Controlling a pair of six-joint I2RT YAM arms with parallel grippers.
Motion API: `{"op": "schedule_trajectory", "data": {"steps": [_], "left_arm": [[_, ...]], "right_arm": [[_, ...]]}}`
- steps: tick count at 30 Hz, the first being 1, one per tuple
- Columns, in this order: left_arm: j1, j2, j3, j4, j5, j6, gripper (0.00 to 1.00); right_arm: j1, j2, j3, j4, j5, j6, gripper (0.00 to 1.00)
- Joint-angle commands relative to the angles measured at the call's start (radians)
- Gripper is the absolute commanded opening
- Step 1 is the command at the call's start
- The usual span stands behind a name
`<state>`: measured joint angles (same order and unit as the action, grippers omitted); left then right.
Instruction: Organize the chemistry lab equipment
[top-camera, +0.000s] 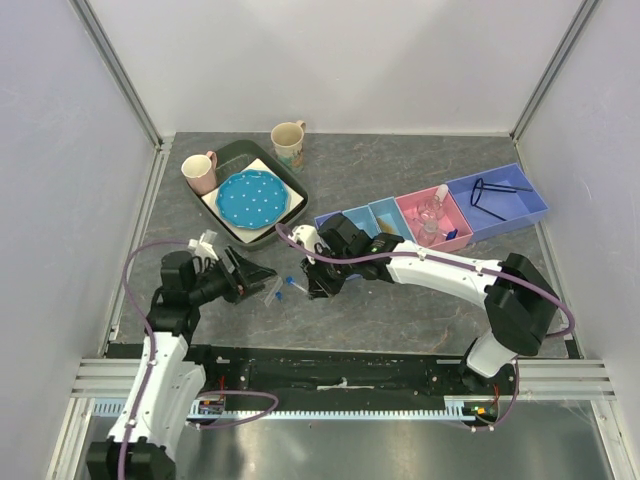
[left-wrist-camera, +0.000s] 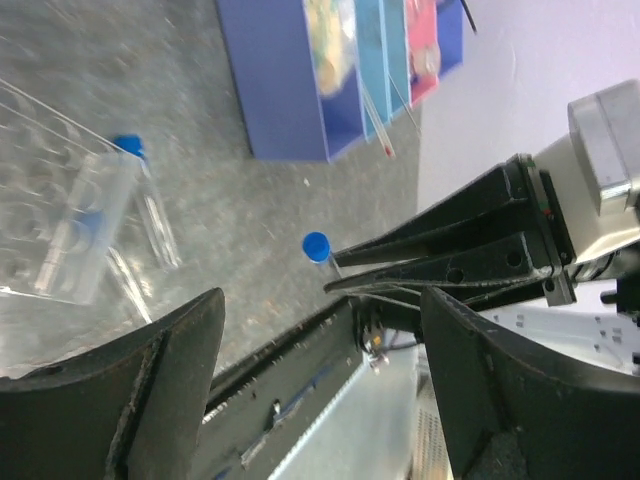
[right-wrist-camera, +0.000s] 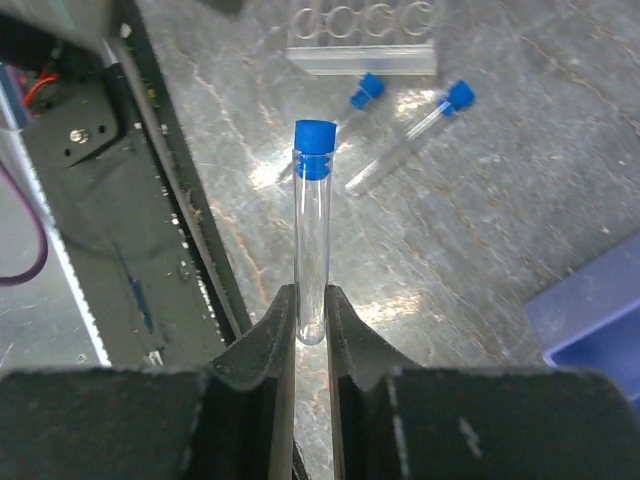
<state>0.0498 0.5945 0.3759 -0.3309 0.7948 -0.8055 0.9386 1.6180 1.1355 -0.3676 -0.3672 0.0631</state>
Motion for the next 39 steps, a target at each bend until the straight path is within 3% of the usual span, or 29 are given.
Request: {"op": "schedule_trajectory", "data": {"steps": [1,6,12,26,32,34,37,39], "left_arm": [[-0.180,0.004,-0.066,0.300,-0.098,-0.268,0.84],[-0.300,0.079,-0.088,0.417,-0.184,-0.342,0.75],[-0.366,0.146,-0.069,0.426,-0.232,-0.343,0.56],[-0.389,0.125,-0.078,0.360,-0.223,-0.319,0.34],[-0.392,0.117,-0.077,0.345,-0.212,-0.310,0.20],[-0.392,0.120,-0.072,0.337,-0.206,-0.302,0.08],[-0.392,0.120,-0.060,0.290,-0.210,-0.281,0.02],[-0.390,0.110,-0.029,0.245,-0.238,-0.242,0.02]], "right_arm": [[0.002,-0.043,0.000,0.038,-0.153,-0.019,0.11],[0.003,-0.055,-0.006,0.038,-0.183,-0.026,0.11],[0.002,-0.052,-0.005,0.039,-0.197,-0.028,0.11],[0.000,-0.040,-0.008,0.036,-0.180,-0.039,0.11],[0.000,-0.029,0.000,0.029,-0.179,-0.045,0.11],[0.000,-0.024,0.003,0.025,-0.179,-0.049,0.12],[0.000,-0.021,0.015,0.010,-0.183,-0.083,0.14],[-0.001,-0.021,0.029,-0.029,-0.205,-0.124,0.24]]}}
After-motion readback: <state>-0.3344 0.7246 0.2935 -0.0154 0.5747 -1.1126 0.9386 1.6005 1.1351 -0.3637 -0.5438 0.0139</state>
